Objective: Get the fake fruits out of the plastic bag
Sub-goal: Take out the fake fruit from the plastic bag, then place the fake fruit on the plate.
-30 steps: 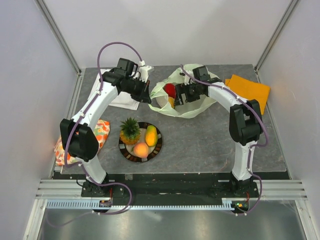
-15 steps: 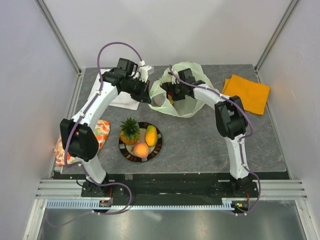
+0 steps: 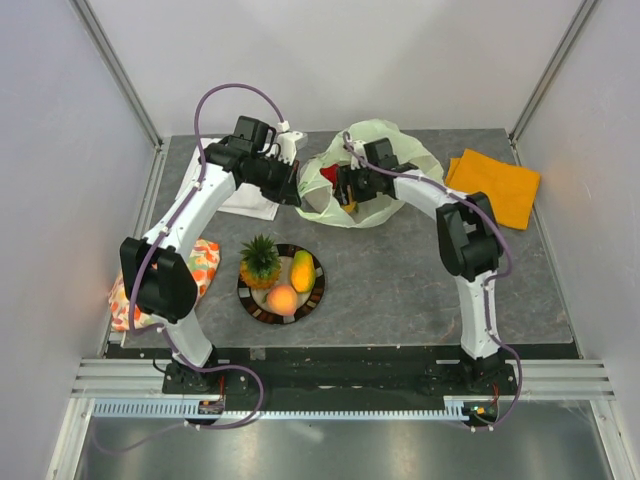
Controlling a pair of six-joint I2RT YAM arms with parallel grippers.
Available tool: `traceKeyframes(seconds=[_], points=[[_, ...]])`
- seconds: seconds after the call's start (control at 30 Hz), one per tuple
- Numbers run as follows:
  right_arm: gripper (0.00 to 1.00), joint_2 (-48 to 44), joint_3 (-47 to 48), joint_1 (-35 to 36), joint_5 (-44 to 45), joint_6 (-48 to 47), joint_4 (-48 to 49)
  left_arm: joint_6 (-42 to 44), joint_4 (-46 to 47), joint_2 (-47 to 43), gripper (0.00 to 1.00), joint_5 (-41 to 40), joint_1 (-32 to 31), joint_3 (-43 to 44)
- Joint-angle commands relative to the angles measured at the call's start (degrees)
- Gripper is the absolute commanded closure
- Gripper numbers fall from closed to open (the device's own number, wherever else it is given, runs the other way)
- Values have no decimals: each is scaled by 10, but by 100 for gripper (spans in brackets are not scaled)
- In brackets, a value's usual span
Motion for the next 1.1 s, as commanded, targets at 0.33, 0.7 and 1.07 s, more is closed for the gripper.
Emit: traceKeyframes(seconds=[0.33,0.7,1.07], points=[[100,-428,-213,-41,-60,-192,-79,-3,44,71,98,10,-2,134],[96,-448,-201,61,-217,-303,-149,-30,61,147,26,-24,1,294],[95,-199,-64,129,-197,-235,-99,-77,59,-103,16,46,148,115]])
